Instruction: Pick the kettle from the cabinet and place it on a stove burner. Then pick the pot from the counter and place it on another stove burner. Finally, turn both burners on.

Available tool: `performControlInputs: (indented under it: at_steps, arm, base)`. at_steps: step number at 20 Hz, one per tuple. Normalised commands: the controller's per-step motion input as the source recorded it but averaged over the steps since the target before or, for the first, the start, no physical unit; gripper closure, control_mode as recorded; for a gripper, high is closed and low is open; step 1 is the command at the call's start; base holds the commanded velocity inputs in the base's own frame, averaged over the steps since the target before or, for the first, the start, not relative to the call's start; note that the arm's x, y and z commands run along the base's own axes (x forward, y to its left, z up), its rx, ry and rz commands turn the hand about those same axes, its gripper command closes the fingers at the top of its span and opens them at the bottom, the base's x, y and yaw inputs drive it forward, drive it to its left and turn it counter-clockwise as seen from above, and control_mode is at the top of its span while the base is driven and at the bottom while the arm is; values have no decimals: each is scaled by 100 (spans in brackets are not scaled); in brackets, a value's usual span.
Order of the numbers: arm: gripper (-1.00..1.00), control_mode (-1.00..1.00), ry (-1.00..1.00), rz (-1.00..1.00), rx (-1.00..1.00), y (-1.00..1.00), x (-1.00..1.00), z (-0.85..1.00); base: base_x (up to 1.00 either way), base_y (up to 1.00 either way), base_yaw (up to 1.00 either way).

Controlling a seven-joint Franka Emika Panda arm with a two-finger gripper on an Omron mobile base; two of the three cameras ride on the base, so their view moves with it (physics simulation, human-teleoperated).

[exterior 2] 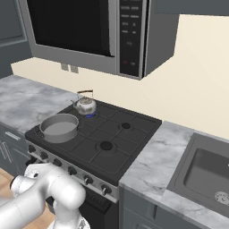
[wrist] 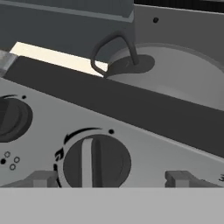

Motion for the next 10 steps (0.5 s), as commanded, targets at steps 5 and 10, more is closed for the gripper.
performControlInputs:
  at_steps: [5,10]
  arm:
    - [-100,-100,0,0,0,17,-29,9]
    - [-100,-100,0,0,0,33,-26,20]
  base:
    - [0,0,0]
    - [0,0,0]
